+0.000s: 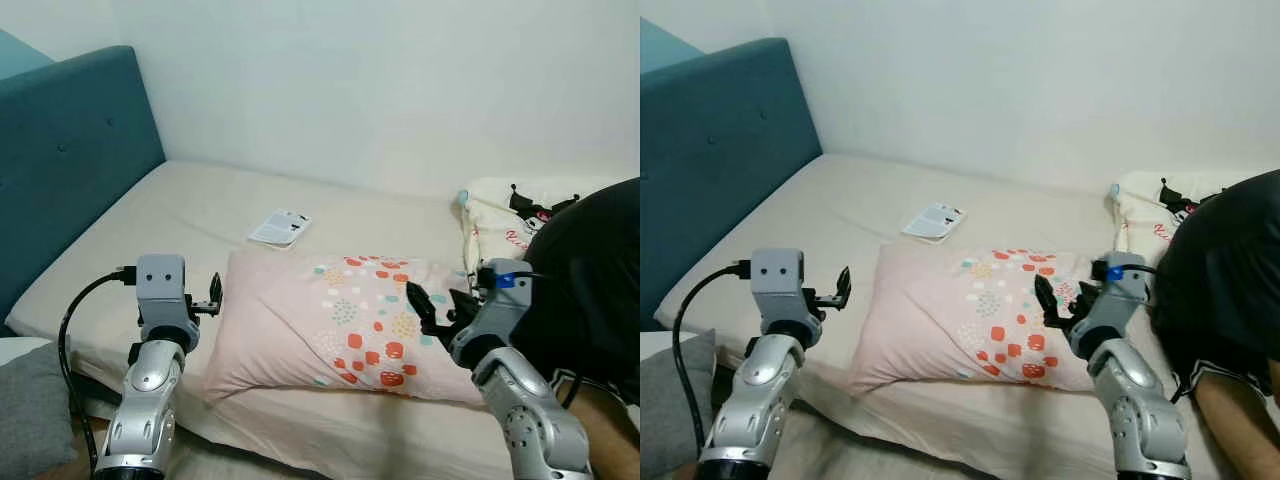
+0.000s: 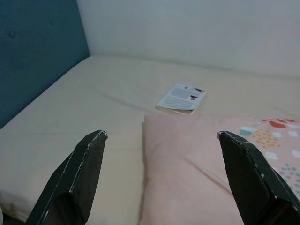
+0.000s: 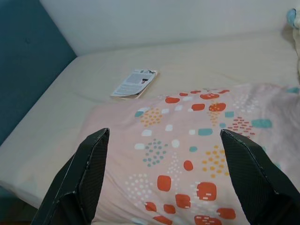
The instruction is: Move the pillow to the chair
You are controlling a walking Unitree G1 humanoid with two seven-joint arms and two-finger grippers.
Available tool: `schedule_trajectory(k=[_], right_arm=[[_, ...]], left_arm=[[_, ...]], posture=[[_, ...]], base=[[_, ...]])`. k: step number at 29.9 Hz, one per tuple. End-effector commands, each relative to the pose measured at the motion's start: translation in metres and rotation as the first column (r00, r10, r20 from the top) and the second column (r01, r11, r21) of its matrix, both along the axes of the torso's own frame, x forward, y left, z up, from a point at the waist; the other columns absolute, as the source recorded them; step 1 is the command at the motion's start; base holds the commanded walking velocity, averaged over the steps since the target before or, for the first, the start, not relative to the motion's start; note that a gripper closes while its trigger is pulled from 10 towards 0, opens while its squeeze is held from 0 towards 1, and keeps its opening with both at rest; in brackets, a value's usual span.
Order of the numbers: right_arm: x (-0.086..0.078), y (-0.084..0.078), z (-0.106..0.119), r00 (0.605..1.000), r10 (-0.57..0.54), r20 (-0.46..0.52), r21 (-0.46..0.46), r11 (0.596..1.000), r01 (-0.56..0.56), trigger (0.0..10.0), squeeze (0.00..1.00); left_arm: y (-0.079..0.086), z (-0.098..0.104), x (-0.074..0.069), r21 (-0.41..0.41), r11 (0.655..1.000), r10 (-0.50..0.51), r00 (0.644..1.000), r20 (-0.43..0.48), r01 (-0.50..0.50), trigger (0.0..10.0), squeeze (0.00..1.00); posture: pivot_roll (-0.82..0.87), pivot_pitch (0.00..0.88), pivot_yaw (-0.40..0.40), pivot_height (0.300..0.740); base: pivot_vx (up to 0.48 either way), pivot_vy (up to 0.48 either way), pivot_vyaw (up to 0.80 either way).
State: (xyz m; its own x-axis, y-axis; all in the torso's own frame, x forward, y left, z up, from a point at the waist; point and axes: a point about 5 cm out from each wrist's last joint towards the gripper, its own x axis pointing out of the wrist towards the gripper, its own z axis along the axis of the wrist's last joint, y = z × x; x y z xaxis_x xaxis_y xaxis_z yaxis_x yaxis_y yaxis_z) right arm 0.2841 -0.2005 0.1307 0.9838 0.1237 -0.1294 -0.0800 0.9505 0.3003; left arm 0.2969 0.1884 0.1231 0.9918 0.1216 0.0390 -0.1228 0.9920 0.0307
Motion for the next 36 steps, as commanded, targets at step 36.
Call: schedule_trajectory(k=[36], right_arm=[[0.024,0.004,-0.014,0.983,-0.054,-0.178,0.241,0.966,0.096,10.0,0.0]], left_arm=[[0.006,-0.003,0.002,-0.028,0.999,-0.038,0.999,-0.022,0.038,10.0,0.0]], posture=[[-0.06,0.028,-0.009,0.54]], base=[[0.0,0.0,0.0]])
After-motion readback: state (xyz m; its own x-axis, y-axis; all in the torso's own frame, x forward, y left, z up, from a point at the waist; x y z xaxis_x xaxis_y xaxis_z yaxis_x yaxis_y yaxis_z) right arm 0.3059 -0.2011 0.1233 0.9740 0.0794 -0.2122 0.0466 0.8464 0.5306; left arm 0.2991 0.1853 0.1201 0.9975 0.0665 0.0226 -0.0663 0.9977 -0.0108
